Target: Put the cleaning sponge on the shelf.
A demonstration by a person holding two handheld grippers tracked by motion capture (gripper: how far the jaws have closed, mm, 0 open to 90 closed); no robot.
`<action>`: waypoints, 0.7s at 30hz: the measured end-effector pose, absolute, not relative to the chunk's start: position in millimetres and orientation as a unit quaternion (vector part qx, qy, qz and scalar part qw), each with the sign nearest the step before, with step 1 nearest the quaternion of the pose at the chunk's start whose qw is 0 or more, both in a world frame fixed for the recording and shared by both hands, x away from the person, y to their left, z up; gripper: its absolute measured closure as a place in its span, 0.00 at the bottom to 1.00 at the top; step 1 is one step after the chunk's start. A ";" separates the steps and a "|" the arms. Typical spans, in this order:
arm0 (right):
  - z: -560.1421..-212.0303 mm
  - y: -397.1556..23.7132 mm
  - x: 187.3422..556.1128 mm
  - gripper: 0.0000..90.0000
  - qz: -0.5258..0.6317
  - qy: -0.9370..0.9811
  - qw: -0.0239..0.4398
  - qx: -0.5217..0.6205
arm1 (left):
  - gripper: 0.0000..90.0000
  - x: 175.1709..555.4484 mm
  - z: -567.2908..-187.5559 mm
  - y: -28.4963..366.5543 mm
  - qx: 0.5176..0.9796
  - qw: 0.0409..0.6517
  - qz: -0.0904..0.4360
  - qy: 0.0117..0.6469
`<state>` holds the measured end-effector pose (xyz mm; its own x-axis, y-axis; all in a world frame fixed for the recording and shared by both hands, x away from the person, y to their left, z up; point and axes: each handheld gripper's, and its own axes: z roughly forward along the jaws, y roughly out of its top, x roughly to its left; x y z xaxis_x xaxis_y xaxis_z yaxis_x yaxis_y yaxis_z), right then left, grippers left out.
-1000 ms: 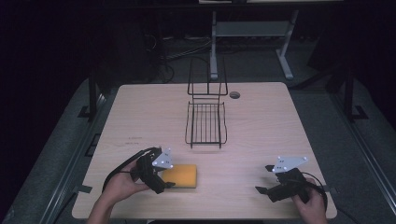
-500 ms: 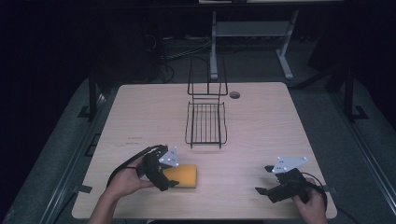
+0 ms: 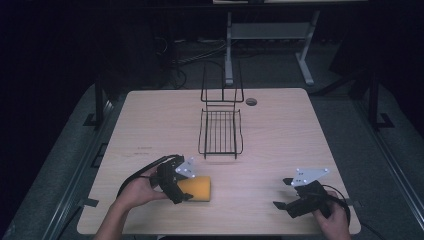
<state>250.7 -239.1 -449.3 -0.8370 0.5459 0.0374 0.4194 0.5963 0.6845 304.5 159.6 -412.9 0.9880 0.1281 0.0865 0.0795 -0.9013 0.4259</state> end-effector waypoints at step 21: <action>-449.0 -238.4 249.8 0.17 0.359 0.890 0.084 0.269 | 0.18 310.1 -423.6 153.2 0.978 0.201 0.036 0.050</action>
